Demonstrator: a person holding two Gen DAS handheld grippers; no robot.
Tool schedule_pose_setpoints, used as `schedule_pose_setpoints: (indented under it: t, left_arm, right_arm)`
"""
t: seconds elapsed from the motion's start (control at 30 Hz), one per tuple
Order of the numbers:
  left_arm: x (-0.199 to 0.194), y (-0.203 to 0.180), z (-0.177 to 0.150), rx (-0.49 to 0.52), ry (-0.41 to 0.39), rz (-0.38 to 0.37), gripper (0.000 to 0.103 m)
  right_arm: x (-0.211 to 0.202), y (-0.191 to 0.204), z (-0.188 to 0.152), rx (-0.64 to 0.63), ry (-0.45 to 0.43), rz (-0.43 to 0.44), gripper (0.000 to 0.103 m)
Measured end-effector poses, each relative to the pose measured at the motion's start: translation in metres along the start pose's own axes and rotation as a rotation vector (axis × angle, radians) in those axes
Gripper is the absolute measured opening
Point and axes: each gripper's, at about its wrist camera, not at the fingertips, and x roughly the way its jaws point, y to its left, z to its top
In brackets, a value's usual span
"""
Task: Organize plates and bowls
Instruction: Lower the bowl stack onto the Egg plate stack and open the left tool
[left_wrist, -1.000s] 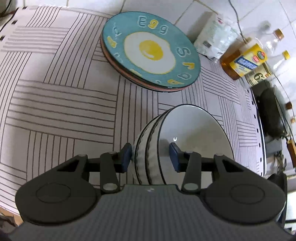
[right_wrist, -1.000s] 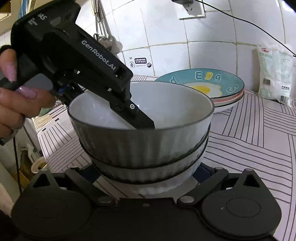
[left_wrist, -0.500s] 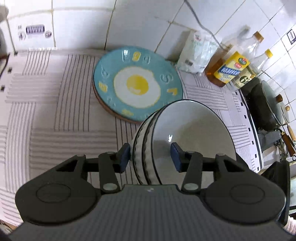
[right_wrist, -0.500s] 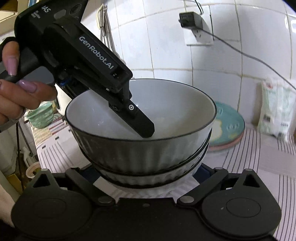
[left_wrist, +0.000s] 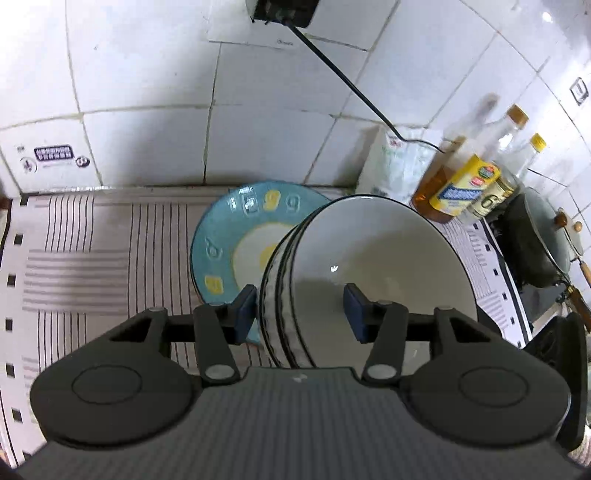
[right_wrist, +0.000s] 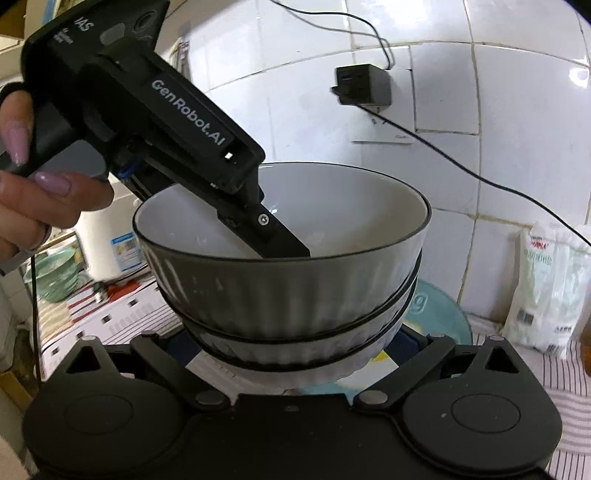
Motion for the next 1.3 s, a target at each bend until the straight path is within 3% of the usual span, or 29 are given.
schedule_pose_setpoints:
  t: [0.3, 0.57, 1.0, 1.3]
  left_arm:
    - [0.039, 0.01, 0.03, 0.014, 0.006, -0.012, 0.05]
    - [0.079, 0.019, 0.036, -0.038, 0.02, -0.01, 0.05]
    - [0.101, 0.041, 0.032, -0.078, 0.074, -0.033, 0.05]
    - [0.104, 0.043, 0.03, -0.101, 0.08, -0.028, 0.051]
  right_arm:
    - [0.036, -0.02, 0.005, 0.013, 0.023, -0.056, 0.101]
    - [0.058, -0.032, -0.005, 0.048, 0.095, -0.105, 0.101]
    - [0.083, -0.023, -0.015, 0.045, 0.207, -0.14, 0.101]
    - [0.087, -0.027, -0.012, 0.108, 0.218, -0.144, 0.101]
